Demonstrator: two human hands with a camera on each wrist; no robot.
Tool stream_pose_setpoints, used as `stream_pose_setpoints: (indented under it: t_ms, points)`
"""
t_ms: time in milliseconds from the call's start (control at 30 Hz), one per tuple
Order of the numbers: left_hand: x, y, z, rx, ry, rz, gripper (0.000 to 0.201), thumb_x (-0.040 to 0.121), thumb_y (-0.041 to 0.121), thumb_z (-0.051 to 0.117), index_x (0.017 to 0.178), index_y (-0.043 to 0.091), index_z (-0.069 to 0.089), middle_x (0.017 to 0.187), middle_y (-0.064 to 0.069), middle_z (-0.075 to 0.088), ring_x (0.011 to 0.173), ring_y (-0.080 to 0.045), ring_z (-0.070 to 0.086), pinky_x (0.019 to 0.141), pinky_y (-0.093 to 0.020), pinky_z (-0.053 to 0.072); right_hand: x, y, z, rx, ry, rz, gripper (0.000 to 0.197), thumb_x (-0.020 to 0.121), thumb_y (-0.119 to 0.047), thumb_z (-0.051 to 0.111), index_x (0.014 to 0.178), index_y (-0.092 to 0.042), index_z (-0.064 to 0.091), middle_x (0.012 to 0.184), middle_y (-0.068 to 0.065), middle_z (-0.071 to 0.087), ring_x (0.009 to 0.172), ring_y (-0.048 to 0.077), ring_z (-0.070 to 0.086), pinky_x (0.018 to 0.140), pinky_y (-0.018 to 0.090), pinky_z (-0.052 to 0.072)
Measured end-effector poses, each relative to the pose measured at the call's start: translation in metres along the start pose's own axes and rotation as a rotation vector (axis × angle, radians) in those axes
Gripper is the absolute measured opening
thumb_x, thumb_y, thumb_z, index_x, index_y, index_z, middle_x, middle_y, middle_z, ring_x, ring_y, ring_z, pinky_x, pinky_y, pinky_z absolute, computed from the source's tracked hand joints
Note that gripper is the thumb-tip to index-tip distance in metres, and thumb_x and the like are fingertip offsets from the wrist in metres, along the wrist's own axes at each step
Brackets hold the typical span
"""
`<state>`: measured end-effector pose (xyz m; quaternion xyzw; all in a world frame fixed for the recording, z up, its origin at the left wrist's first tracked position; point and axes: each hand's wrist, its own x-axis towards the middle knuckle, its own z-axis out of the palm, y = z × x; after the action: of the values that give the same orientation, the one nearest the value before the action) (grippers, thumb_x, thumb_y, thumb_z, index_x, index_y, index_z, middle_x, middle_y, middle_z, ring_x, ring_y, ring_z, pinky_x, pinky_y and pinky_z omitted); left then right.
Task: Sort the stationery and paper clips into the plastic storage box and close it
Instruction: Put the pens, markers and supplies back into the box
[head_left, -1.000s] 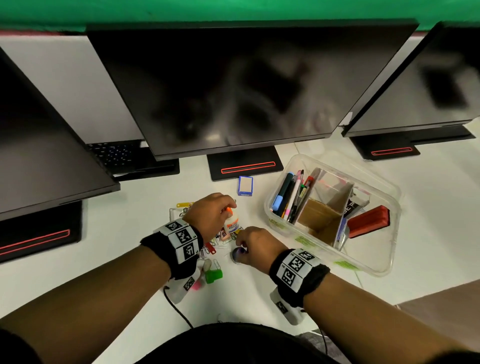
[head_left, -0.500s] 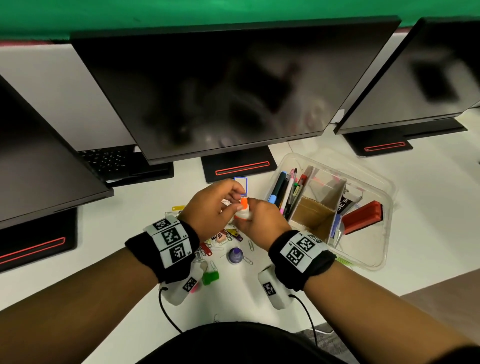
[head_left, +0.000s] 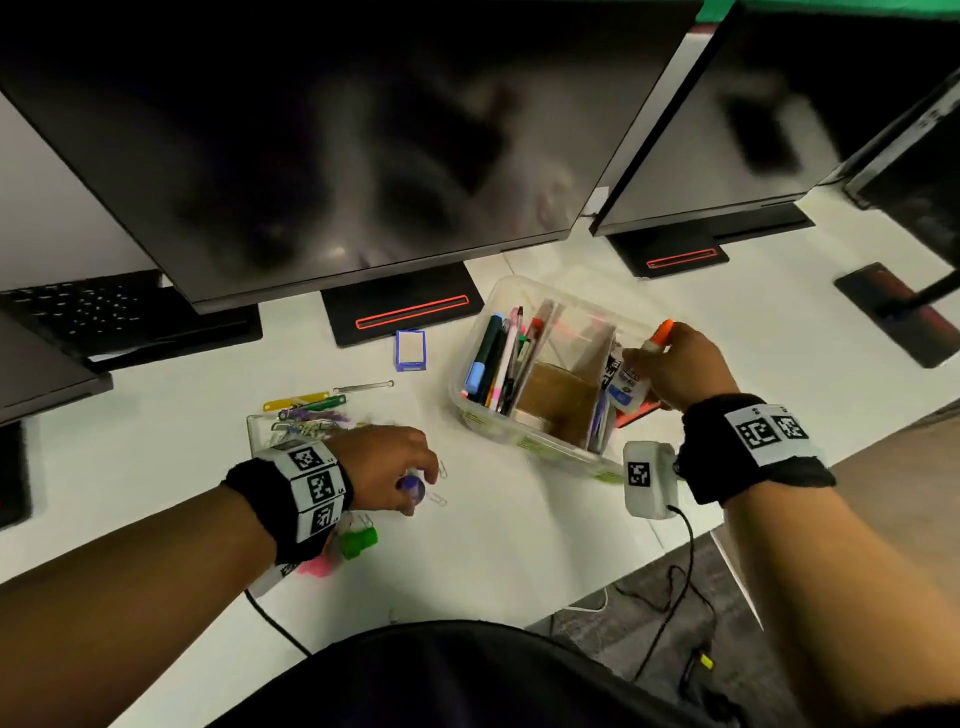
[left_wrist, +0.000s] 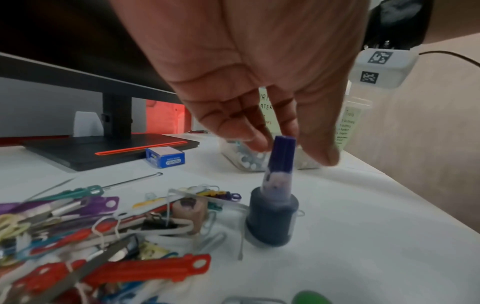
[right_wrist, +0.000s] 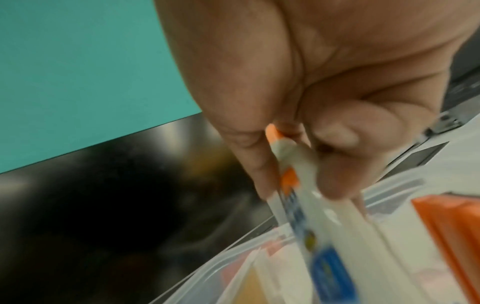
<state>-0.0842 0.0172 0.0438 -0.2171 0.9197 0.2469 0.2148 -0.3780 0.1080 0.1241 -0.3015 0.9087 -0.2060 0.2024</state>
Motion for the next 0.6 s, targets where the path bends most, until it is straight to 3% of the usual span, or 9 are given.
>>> stream_pose_setpoints:
  t_ms: [67, 133, 300, 467, 600]
  points:
    - [0.004, 0.003, 0.001, 0.005, -0.004, 0.014, 0.025, 0.083, 0.029, 0.059, 0.108, 0.031, 0.063, 0.113, 0.008, 0.058, 0.107, -0.014, 0.055, 0.090, -0.027, 0.045, 0.002, 0.006, -0.007, -0.093, -0.053, 0.072, 0.017, 0.082, -0.022, 0.066, 0.079, -0.010, 0.055, 0.082, 0.014, 0.068, 0.075, 0.033, 0.069, 0.067, 0.039, 0.058]
    - [0.004, 0.005, 0.002, -0.002, -0.005, 0.001, 0.019, 0.083, 0.026, 0.054, 0.098, 0.029, 0.066, 0.106, 0.008, 0.060, 0.102, -0.014, 0.057, 0.086, -0.030, 0.047, 0.002, 0.008, -0.009, -0.170, -0.106, 0.135, 0.014, 0.080, -0.018, 0.068, 0.076, -0.007, 0.060, 0.070, 0.011, 0.068, 0.067, 0.029, 0.071, 0.060, 0.032, 0.057]
    - [0.002, 0.010, -0.005, -0.038, 0.025, -0.011, 0.020, 0.087, 0.025, 0.053, 0.103, 0.025, 0.065, 0.110, 0.006, 0.059, 0.104, -0.015, 0.055, 0.089, -0.029, 0.046, 0.005, 0.013, 0.003, -0.239, -0.233, 0.259, 0.021, 0.076, -0.015, 0.075, 0.090, -0.001, 0.068, 0.090, 0.018, 0.073, 0.084, 0.032, 0.072, 0.083, 0.044, 0.058]
    - [-0.004, 0.025, -0.027, -0.100, 0.230, 0.055, 0.018, 0.090, 0.025, 0.054, 0.104, 0.024, 0.066, 0.110, 0.008, 0.059, 0.098, -0.007, 0.053, 0.084, -0.020, 0.041, 0.014, 0.017, 0.009, -0.214, -0.309, 0.252, 0.037, 0.072, -0.014, 0.077, 0.105, 0.001, 0.067, 0.098, 0.017, 0.069, 0.092, 0.031, 0.066, 0.091, 0.041, 0.054]
    - [-0.010, 0.048, -0.049, -0.203, 0.525, 0.154, 0.010, 0.087, 0.022, 0.061, 0.093, 0.021, 0.068, 0.091, 0.010, 0.058, 0.079, 0.003, 0.049, 0.073, -0.010, 0.036, 0.018, 0.017, 0.011, -0.281, -0.301, 0.217, 0.044, 0.073, -0.019, 0.076, 0.111, 0.000, 0.064, 0.081, 0.013, 0.064, 0.066, 0.026, 0.055, 0.068, 0.030, 0.051]
